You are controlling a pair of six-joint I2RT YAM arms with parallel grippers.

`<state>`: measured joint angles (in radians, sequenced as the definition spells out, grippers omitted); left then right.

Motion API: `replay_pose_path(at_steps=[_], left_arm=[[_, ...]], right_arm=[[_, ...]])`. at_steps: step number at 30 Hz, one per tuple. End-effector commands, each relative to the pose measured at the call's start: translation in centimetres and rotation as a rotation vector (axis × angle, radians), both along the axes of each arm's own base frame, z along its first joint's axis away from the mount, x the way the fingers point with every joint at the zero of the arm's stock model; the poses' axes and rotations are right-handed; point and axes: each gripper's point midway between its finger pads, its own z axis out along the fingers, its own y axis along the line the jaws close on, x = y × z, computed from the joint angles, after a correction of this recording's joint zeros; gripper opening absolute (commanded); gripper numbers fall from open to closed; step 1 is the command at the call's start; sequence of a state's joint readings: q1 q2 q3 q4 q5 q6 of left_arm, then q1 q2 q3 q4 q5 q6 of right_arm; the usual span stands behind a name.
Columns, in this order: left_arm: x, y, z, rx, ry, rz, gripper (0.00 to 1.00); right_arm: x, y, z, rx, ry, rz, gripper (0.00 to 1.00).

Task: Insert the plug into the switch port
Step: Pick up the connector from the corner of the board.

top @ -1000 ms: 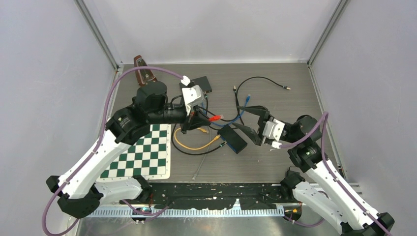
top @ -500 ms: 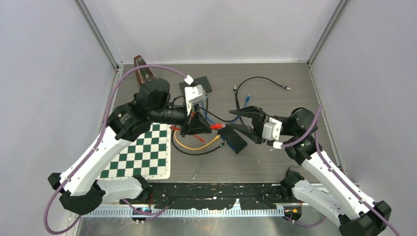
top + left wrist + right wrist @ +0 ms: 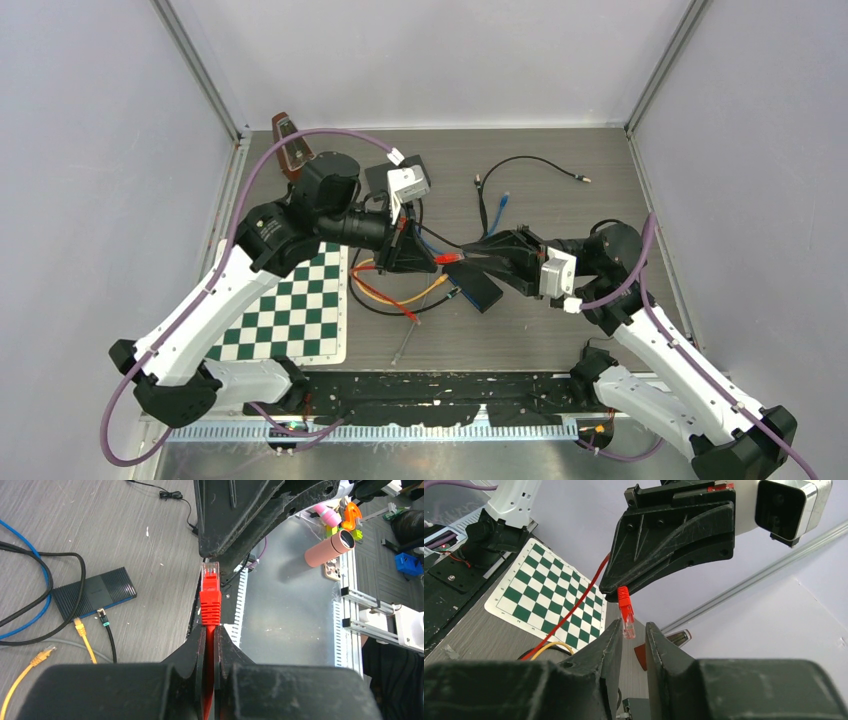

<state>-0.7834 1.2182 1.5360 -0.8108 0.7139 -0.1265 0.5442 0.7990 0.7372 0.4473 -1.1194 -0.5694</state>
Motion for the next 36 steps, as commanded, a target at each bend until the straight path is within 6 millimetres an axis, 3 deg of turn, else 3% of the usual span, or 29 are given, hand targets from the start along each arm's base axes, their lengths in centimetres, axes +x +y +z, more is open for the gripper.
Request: replay_pose_path(at_steps=[1, 5, 13, 17, 20, 23, 26, 30, 33, 36], left_arm=[[-0.4, 0.0, 1.8, -0.042, 0.021, -0.006, 0.00], [-0.1, -0.1, 1.6, -0.039, 0.040, 0.004, 0.00], [0.0, -0.4, 1.8, -0.061, 0.062, -0.007, 0.00], [1.2, 0.2, 1.2, -0.057, -0.057, 0.037, 0.25], [2.3, 0.3, 0.7, -0.104, -0.213, 0.056, 0.43], [3.3, 1.0, -0.3, -0.114, -0.354, 0.082, 0.52], [4.0, 1.4, -1.8, -0.103, -0.503, 0.067, 0.56], [6.1, 2.1, -1.6, -0.101, -0.705, 0.133, 0.58], [7.5, 2.1, -1.9, -0.103, -0.845, 0.166, 0.58], [9.5, 2.8, -3.8, -0.026, -0.821, 0.267, 0.57]], right_arm=[[-1.2, -0.2, 1.9, 0.024, -0.062, 0.037, 0.24], [-1.4, -0.2, 1.5, 0.009, -0.047, 0.050, 0.07], [-1.4, 0.1, 0.7, -0.031, 0.045, 0.069, 0.05], [0.0, 0.1, 1.5, 0.009, 0.185, 0.003, 0.05], [0.9, 0.4, 0.5, 0.009, 0.407, -0.022, 0.05], [2.3, 0.4, -0.7, 0.026, 0.588, -0.086, 0.05], [3.5, 0.2, -1.8, 0.040, 0.704, -0.154, 0.05], [5.2, -0.1, -2.9, 0.096, 0.895, -0.240, 0.05], [5.9, 0.2, -4.8, 0.080, 1.024, -0.266, 0.05], [7.0, -0.1, -7.6, 0.067, 1.141, -0.354, 0.05]])
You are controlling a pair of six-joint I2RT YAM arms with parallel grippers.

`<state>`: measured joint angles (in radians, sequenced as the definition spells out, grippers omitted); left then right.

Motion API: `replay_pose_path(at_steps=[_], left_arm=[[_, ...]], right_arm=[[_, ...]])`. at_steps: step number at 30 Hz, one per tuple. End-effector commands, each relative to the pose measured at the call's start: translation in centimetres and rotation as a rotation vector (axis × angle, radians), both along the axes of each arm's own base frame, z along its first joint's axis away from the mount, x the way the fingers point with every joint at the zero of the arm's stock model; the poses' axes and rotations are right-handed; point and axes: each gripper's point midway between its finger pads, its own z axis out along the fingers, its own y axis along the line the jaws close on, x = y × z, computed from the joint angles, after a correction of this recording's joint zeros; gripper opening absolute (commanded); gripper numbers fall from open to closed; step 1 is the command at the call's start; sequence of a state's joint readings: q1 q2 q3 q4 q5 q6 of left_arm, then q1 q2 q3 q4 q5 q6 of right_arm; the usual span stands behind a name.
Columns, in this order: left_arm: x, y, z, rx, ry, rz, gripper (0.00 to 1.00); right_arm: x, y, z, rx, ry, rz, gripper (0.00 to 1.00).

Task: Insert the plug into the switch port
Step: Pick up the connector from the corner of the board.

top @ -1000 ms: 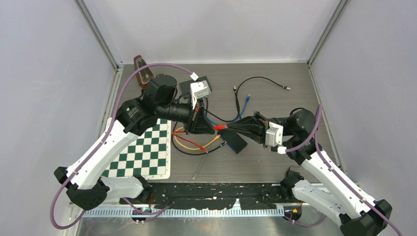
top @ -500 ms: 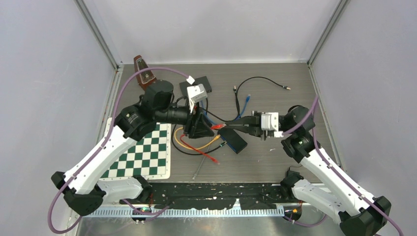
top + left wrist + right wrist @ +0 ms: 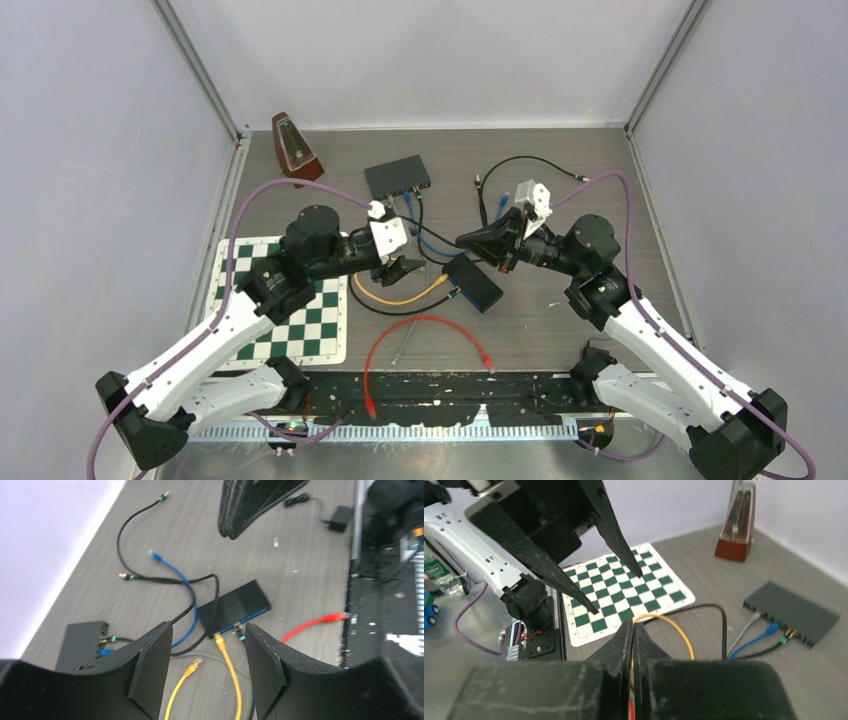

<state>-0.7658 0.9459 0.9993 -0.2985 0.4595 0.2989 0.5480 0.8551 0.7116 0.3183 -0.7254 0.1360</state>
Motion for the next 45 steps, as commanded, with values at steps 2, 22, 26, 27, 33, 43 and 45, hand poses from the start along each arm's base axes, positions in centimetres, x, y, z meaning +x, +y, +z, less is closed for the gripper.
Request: replay_pose_path(at_steps=[2, 22, 26, 27, 33, 43, 45], left_arm=[[4.6, 1.6, 0.7, -0.012, -0.122, 0.245, 0.56], [1.8, 7.8, -9.2, 0.064, 0.397, 0.537, 0.60], [0.8, 7.7, -9.4, 0.054, 0.371, 0.476, 0.59], [0.6, 7.6, -9.4, 0.053, 0.373, 0.464, 0.59], [0.1, 7.7, -9.1, 0.043, 0.389, 0.464, 0.59], [-1.0, 7.3, -9.2, 0.045, 0.386, 0.389, 0.60], [-1.0, 7.4, -9.1, 0.048, 0.385, 0.395, 0.60]], right_arm=[[1.5, -0.4, -4.9, -0.028, 0.233, -0.109, 0.15], [-6.4, -3.0, -25.1, -0.481, 0.835, -0.416, 0.37], [-7.6, -2.8, -26.2, -0.504, 0.842, -0.434, 0.40], [-7.9, -2.7, -26.7, -0.519, 0.837, -0.439, 0.42], [-9.0, -3.6, -29.1, -0.662, 0.775, -0.547, 0.50], [-10.3, -3.7, -28.8, -0.729, 0.687, -0.624, 0.47], [-10.4, -3.4, -28.2, -0.706, 0.693, -0.608, 0.45]])
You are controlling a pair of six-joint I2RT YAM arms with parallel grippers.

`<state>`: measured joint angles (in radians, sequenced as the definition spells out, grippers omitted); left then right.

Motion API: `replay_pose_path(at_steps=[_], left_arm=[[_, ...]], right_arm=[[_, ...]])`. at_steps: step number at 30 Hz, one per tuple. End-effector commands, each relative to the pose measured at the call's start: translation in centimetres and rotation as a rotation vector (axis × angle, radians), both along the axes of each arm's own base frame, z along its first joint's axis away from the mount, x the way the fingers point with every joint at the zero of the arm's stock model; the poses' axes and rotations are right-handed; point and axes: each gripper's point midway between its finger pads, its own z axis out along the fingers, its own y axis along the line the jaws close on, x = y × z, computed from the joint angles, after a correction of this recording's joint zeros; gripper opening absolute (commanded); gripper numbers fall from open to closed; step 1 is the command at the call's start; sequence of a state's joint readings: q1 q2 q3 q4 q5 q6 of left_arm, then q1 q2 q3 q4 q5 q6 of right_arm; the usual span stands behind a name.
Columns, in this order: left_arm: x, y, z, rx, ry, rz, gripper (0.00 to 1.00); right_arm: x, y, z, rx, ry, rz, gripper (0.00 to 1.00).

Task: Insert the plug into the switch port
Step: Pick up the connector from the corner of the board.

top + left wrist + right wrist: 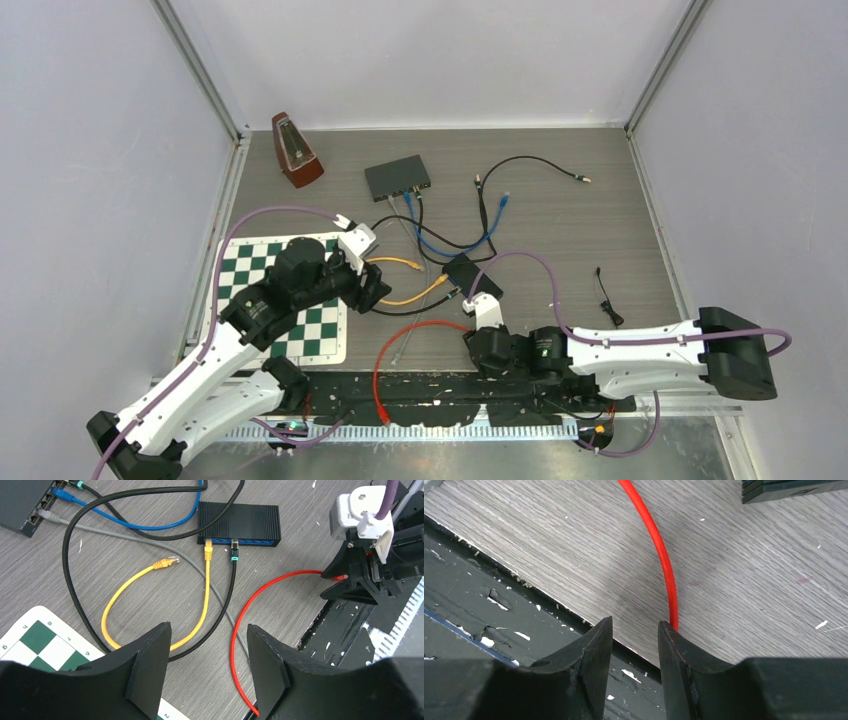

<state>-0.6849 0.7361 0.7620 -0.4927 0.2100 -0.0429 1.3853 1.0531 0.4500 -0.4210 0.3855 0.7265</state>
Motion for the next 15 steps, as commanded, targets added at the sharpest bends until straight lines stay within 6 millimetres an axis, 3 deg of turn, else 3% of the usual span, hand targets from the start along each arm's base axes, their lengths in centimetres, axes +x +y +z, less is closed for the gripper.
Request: replay_pose_path(at_steps=[1, 7, 15], left_arm=[[-0.3, -0.2, 0.5, -0.009, -0.008, -0.027, 0.60], [-0.3, -0.2, 0.6, -0.023, 0.006, -0.006, 0.60], [-1.0, -0.6, 0.5, -0.043, 0.000, -0.056, 0.61]], right_arm=[[1.0, 1.1, 2.9, 0.090, -0.055, -0.056, 0.44], [2.2, 0.2, 4.1, 0.090, -0.114, -0.101, 0.44], [1.3, -1.9, 1.1, 0.034, -0.059, -0.139, 0.47]])
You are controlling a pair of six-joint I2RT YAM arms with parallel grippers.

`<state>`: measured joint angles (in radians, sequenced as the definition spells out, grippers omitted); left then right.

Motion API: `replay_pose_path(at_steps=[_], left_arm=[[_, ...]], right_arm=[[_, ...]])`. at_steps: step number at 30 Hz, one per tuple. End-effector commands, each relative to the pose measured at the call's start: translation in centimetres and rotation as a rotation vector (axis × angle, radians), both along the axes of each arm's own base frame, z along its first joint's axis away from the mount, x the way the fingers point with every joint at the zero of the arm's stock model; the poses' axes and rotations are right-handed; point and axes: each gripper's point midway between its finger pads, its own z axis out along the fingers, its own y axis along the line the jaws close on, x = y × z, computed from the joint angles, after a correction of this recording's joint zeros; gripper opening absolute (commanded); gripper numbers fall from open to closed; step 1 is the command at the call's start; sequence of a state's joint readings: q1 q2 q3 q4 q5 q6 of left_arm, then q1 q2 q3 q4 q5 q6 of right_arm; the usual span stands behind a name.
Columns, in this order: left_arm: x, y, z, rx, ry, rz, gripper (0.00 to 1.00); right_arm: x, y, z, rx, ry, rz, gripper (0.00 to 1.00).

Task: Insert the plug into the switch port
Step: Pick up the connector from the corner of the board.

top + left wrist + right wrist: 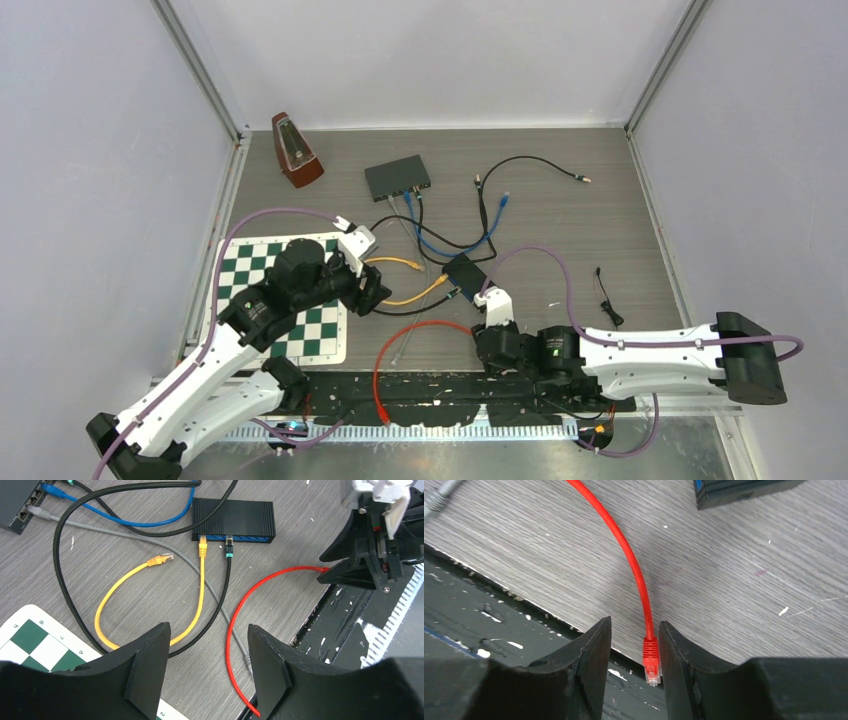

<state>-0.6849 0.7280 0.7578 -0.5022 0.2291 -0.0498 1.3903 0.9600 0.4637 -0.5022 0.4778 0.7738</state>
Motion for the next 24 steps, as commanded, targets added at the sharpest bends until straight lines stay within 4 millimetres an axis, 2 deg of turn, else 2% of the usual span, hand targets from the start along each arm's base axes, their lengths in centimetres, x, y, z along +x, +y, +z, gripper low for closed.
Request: replay_pose_path(at_steps=[1, 4, 10, 12, 14, 16, 17, 20, 21, 24], left_arm=[[-0.5, -0.6, 0.7, -0.036, -0.019, -0.046, 0.61], [-0.3, -0.4, 0.8, -0.033, -0.028, -0.037, 0.61], [-0.2, -0.2, 0.8, -0.026, -0.042, -0.026, 0.61], [-0.3, -0.4, 0.6, -0.029, -0.060, -0.051, 0.61], [-0.9, -0.9, 0.7, -0.045, -0.106, -0.121, 0.60], [-2.1, -1.8, 0.8, -0.071, -0.180, -0.245, 0.60], [-3.1, -2.3, 0.9, -0.082, -0.222, -0.336, 0.60], [-4.3, -2.8, 1.2, -0.067, -0.393, -0.504, 0.59], [-4.2, -2.9, 1.6, -0.068, -0.438, -0.509, 0.59], [-3.7, -3.2, 2.4, -0.062, -0.555, -0.536, 0.59]], right_arm=[[0.1, -0.8, -0.9, 0.015, 0.009, -0.061, 0.46], [-0.1, -0.3, -1.4, 0.035, 0.015, -0.042, 0.44], [0.3, -0.7, -2.3, -0.025, 0.008, -0.067, 0.43], [0.4, -0.6, -2.4, -0.057, 0.000, -0.055, 0.38], [0.7, 0.1, -2.0, -0.067, -0.021, -0.027, 0.22], [1.3, 1.6, -0.8, -0.056, -0.074, 0.050, 0.09], [1.9, 2.5, 0.4, -0.047, -0.123, 0.089, 0.07], [2.4, 5.1, 3.5, 0.002, -0.224, 0.236, 0.05], [2.5, 6.0, 5.0, 0.025, -0.269, 0.295, 0.05], [2.4, 7.0, 7.6, 0.051, -0.357, 0.428, 0.05]])
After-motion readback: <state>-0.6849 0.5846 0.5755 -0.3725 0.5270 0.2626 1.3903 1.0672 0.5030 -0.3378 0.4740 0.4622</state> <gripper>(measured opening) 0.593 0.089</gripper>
